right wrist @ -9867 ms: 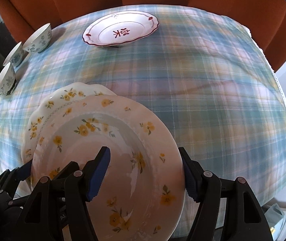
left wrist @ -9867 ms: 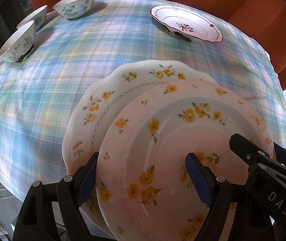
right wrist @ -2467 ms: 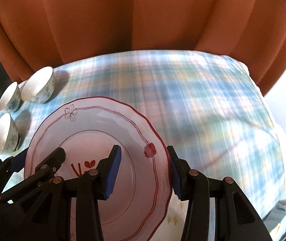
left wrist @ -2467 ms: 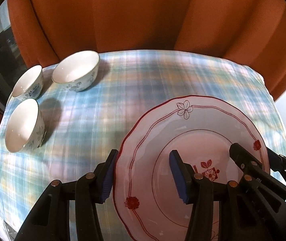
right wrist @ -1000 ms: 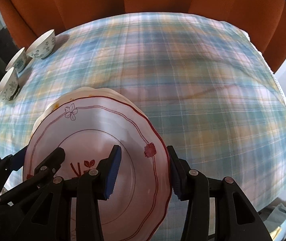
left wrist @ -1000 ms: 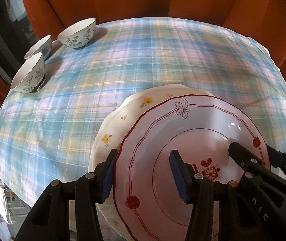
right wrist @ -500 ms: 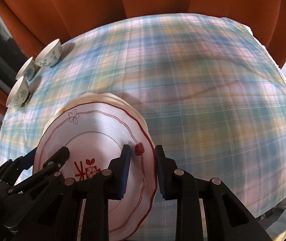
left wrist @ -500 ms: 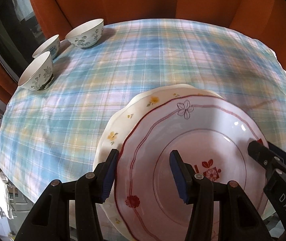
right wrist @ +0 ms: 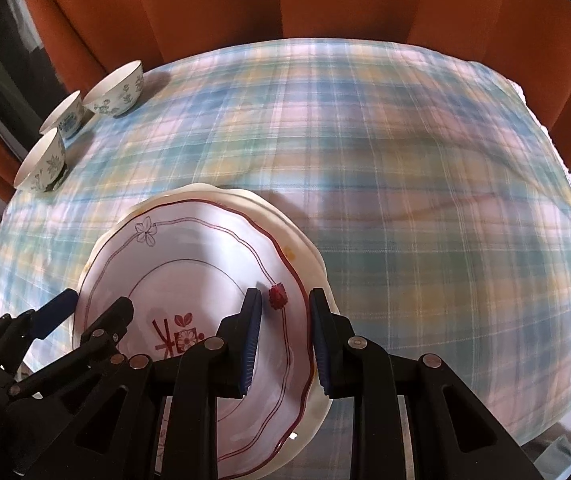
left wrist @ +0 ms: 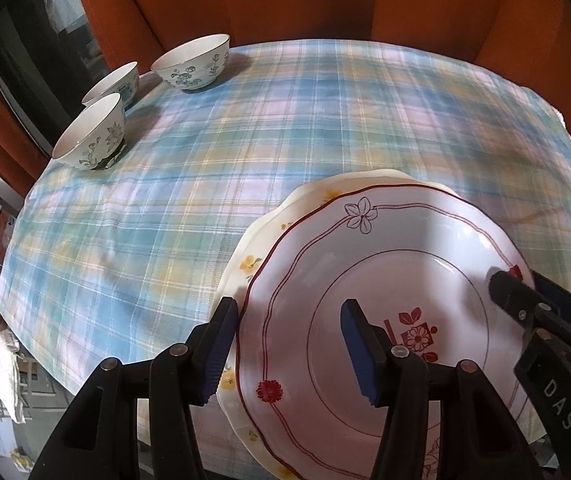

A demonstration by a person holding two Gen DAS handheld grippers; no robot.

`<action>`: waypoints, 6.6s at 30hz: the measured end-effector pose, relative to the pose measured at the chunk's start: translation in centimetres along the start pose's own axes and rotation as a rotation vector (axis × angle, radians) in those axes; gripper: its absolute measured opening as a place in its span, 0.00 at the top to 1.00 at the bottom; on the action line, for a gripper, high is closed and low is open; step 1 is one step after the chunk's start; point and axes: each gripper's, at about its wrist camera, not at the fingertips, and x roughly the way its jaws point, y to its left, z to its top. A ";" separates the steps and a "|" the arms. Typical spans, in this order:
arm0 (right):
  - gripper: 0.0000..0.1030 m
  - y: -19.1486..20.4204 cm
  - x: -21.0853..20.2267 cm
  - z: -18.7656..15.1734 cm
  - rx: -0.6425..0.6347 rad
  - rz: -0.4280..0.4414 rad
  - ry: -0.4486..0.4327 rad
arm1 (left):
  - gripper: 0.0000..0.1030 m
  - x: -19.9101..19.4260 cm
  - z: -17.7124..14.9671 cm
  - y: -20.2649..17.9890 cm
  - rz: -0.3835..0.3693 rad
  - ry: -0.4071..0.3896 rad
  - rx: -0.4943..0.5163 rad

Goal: Organize plates and bowls

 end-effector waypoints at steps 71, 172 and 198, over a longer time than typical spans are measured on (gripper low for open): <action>0.28 36.8 7.1 17.6 0.055 -0.068 -0.146 | 0.41 8.4 17.7 34.3 -0.148 -0.155 -0.010; 0.37 23.6 3.4 1.7 -0.009 0.009 0.035 | 0.33 3.5 0.5 19.6 -0.133 0.014 0.045; 0.34 30.2 0.7 9.2 -0.052 0.057 -0.118 | 0.20 1.4 8.5 27.3 -0.128 -0.137 -0.009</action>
